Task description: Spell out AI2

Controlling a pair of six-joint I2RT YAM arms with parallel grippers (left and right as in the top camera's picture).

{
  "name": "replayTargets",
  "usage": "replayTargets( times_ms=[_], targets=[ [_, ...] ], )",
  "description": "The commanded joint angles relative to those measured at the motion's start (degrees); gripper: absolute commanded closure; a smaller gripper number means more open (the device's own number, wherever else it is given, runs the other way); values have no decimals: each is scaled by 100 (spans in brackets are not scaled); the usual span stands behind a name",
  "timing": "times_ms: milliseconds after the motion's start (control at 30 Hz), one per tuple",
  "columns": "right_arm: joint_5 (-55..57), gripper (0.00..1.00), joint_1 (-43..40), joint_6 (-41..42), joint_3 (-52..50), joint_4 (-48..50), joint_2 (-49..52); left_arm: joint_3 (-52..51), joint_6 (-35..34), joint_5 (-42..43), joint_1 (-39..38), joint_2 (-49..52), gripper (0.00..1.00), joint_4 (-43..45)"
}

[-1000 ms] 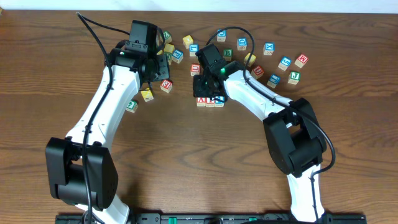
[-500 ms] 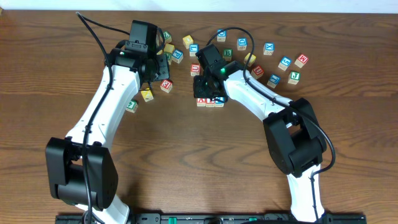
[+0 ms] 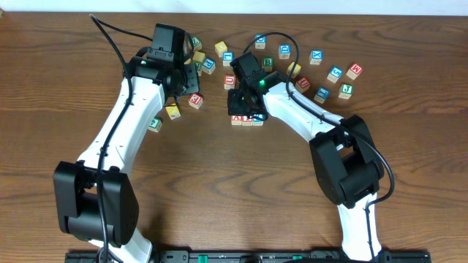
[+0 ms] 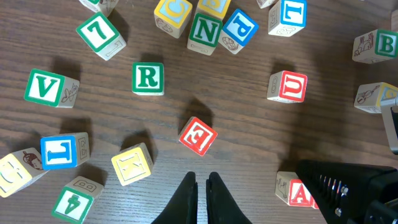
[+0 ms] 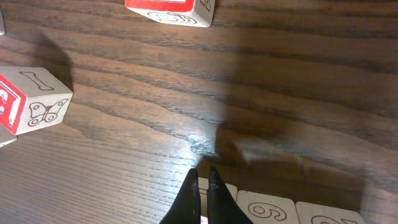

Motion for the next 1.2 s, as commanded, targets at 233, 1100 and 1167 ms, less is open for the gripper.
replayTargets(
  times_ms=[233, 1100, 1167],
  targets=[
    [2, 99, 50, -33, 37, -24, 66, -52, -28, -52, 13, 39, 92, -13],
    [-986, 95, 164, -962, 39, 289, 66, -52, -48, -57, 629, 39, 92, -42],
    [-898, 95, 188, -946, 39, 188, 66, -52, -48, -55, 629, 39, 92, -44]
  ],
)
